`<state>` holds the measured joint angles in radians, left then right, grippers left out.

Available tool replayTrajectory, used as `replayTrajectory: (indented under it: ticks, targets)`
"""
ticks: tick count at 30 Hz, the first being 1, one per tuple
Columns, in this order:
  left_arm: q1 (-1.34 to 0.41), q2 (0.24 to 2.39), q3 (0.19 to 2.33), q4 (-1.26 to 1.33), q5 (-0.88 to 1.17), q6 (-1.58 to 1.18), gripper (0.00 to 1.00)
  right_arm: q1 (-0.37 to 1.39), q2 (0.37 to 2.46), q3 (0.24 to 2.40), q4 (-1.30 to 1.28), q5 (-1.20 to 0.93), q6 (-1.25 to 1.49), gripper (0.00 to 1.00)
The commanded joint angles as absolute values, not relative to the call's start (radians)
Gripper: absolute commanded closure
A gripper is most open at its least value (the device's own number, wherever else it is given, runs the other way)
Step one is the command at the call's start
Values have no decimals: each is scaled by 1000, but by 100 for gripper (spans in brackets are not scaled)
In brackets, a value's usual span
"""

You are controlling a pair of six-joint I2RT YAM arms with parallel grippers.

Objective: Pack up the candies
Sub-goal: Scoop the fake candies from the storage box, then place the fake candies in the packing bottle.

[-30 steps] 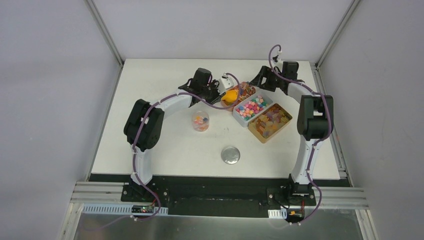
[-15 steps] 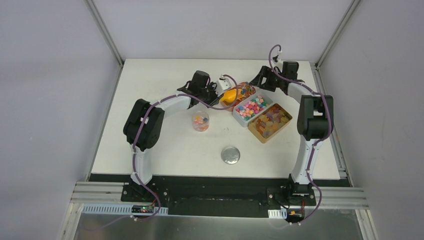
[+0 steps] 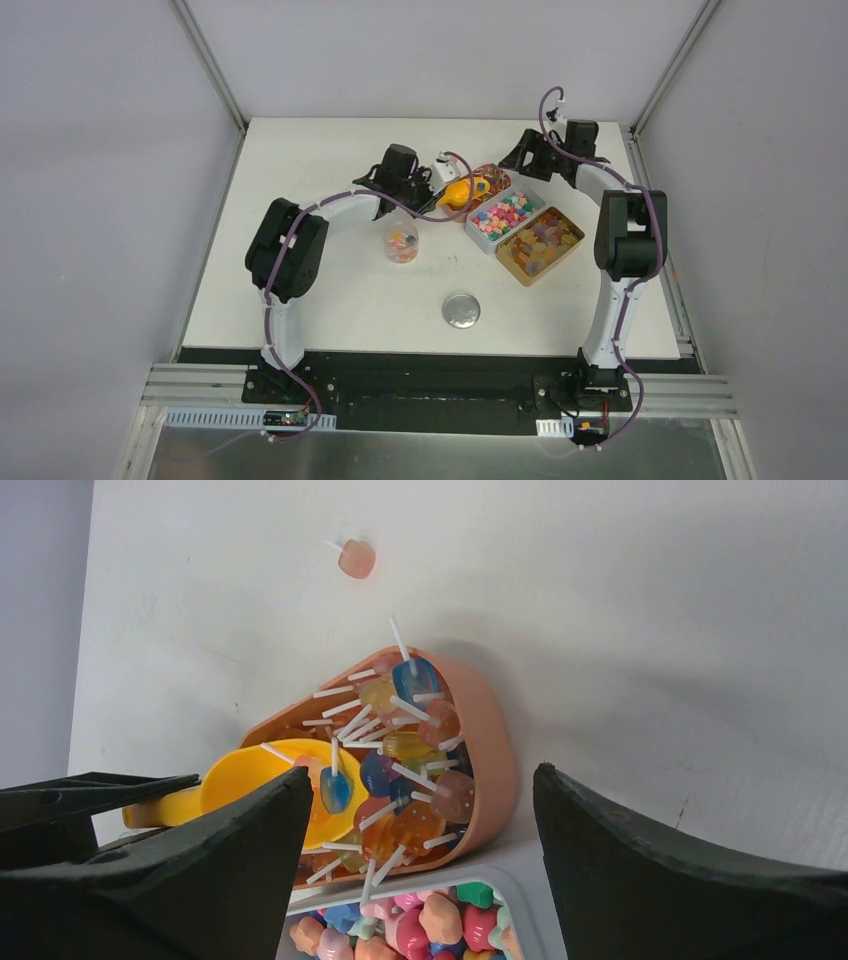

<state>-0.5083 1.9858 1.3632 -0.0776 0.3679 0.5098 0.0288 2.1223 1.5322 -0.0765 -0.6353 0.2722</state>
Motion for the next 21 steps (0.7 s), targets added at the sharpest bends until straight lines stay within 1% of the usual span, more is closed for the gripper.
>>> replayTrajectory:
  ticks: [1,12,16,21]
  targets:
    - [-487,1901,1354,-62,351,495,100,21,2059,1612,-69,-647,288,16]
    - [-482,1796,1311,-32,342,479,100,24,1980,1606,-125,-646,299,13]
    - [-482,1749,1289,-32,338,477,100,30,1922,1557,-127,-641,308,10]
    - [-482,1678,1270,-78,293,469,100,55,1835,1489,-138,-631,301,4]
